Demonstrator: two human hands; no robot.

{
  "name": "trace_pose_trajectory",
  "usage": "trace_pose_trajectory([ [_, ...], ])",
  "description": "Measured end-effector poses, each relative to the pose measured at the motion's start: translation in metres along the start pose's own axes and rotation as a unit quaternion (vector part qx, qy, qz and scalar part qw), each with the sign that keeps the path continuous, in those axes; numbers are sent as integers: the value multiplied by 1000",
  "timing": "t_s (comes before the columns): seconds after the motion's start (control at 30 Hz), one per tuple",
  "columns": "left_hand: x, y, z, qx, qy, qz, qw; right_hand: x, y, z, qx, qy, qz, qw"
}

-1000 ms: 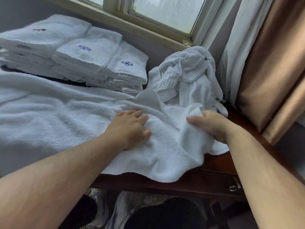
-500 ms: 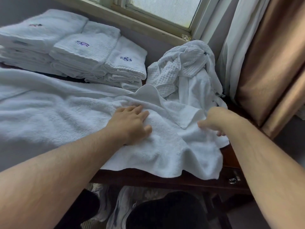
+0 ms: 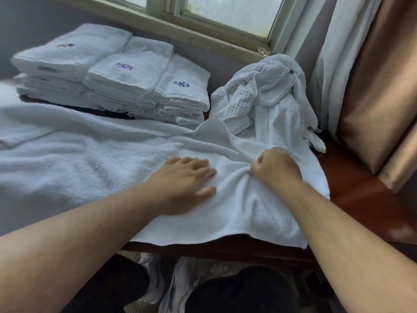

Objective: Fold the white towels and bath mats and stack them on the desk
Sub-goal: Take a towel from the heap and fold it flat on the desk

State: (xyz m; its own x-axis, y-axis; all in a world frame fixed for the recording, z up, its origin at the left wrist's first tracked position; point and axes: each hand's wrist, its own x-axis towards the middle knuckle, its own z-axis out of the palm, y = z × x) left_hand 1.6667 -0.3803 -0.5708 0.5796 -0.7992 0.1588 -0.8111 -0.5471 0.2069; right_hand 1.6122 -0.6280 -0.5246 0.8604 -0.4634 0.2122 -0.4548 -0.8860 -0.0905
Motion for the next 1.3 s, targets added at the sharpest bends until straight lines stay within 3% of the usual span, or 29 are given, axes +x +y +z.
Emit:
trace_pose_trajectory([
  [0.03, 2, 0, -3, -9, 2, -5, 1000, 5, 0, -5, 127, 9, 36, 991],
  [0.07, 6, 0, -7, -29, 17, -19, 999, 9, 1, -10, 272, 24, 87, 958],
  [0.17, 26, -5, -15, -57, 82, -72, 992, 20, 1, -23, 612, -1, 213, 762],
  [0.23, 36, -9, -11, -17, 64, -88, 994, 31, 4, -28, 696, -2, 237, 678],
  [0.33, 42, -10, -2, 14, 13, -73, 997, 48, 14, -33, 734, 153, 245, 615],
  [0.4, 45, -10, 2, 25, -16, -59, 998, 54, 17, -29, 717, 219, 185, 636],
  [0.53, 49, -13, 0, 34, -64, -50, 996, 41, -6, -2, 488, 196, 84, 847],
  [0.57, 49, -14, 0, 26, -53, -45, 997, 38, -16, 4, 433, 199, 76, 876],
  [0.63, 49, -14, -2, -25, 4, -47, 999, 37, -33, 15, 412, 159, 70, 894],
  [0.73, 45, -19, -10, -138, 101, -115, 979, 42, -46, 32, 394, 24, 86, 915],
  [0.83, 43, -25, -15, -66, 92, -179, 977, 58, -45, 33, 411, -31, 149, 899],
  [0.97, 56, -19, -24, -27, -16, -253, 967, 80, -28, 18, 547, -66, 290, 783],
  [1.0, 61, -15, -26, -28, -41, -262, 964, 84, -20, 16, 559, -61, 301, 770],
  [1.07, 72, -6, -27, -36, -63, -259, 963, 91, -4, 12, 545, -37, 296, 784],
  [1.13, 81, 0, -23, -107, -24, -214, 971, 96, 10, 11, 523, 4, 292, 801],
  [1.2, 87, 6, -17, -258, 19, -142, 955, 95, 20, 14, 532, 23, 293, 794],
  [1.3, 96, 9, -10, -496, 65, -118, 858, 93, 27, 20, 560, 40, 288, 776],
])
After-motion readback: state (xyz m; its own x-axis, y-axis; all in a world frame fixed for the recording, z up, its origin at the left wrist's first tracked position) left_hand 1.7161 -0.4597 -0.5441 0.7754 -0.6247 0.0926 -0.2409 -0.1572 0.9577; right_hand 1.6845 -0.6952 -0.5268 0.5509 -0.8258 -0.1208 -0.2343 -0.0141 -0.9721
